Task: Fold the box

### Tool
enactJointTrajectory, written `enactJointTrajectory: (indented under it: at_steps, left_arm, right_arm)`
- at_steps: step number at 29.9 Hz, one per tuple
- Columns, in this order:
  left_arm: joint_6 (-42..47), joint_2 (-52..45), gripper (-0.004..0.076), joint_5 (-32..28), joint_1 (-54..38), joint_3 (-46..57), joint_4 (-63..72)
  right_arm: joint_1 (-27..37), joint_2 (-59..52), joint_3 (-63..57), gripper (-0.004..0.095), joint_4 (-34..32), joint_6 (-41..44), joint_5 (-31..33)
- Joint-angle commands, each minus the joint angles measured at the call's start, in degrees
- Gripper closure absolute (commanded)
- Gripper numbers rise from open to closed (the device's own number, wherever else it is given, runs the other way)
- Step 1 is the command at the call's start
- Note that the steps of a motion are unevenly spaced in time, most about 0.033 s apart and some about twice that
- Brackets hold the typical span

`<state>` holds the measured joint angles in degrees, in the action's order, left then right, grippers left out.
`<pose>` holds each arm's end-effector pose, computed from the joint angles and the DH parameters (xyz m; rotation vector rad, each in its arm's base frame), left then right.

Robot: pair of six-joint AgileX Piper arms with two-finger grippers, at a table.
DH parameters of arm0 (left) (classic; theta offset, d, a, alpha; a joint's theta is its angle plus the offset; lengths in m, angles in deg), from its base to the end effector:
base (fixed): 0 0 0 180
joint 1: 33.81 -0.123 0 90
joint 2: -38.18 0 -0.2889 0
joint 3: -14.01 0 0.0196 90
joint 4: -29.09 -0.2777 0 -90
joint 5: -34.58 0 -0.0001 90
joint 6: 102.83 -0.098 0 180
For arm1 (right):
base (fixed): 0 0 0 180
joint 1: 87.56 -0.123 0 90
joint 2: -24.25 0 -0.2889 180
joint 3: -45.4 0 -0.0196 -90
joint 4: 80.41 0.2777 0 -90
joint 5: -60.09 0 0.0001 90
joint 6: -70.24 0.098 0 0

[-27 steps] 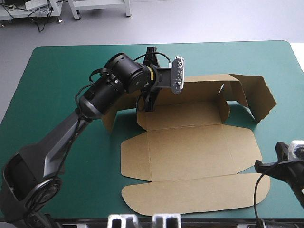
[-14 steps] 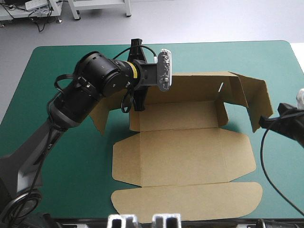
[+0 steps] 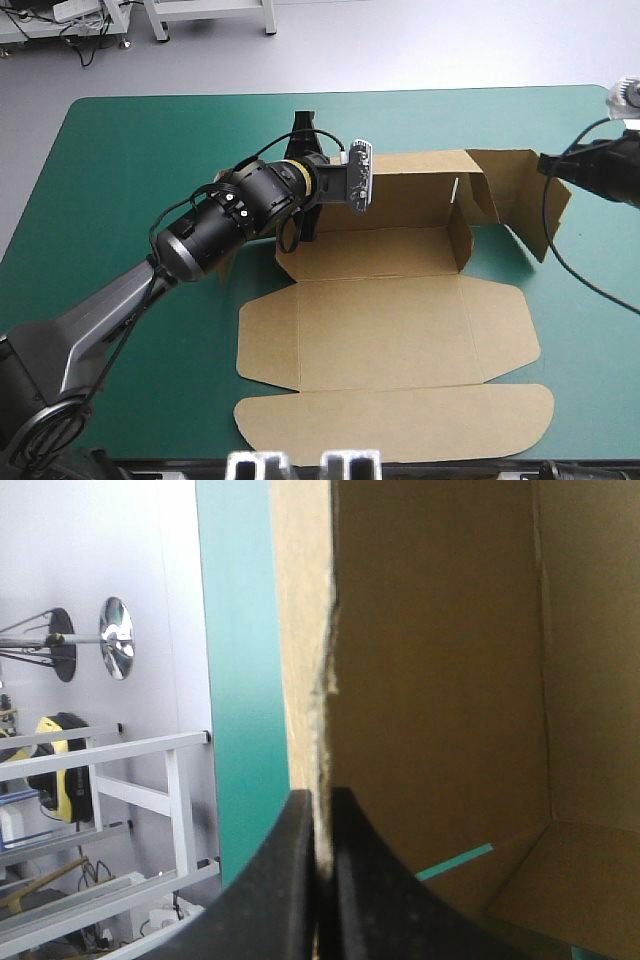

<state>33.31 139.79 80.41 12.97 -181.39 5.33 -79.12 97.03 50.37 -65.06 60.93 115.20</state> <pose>0.2989 -0.2766 0.3842 1.7327 1.4609 0.4624 0.2458 -0.0149 0.4713 0.0198 2.1165 0.1412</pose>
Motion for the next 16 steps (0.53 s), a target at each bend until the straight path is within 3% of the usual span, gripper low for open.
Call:
enactJointTrajectory:
  at_steps: [1, 4, 16]
  left_arm:
    - [3.59, -2.50, 0.0734, -7.60, 0.29, 1.06, -3.68]
    - [7.29, -2.50, 0.0734, -8.27, 0.29, 2.83, -7.94]
    - [7.42, -2.50, 0.0734, -8.88, 0.29, 3.72, -8.12]
  right_arm:
    - [-0.16, 4.71, 5.29, 0.0928, 4.49, -2.85, -3.96]
    - [-0.16, 10.26, 9.32, 0.0928, 5.56, -3.26, -2.80]
    - [-0.16, 29.05, 24.79, 0.0927, 14.06, -4.15, 3.31]
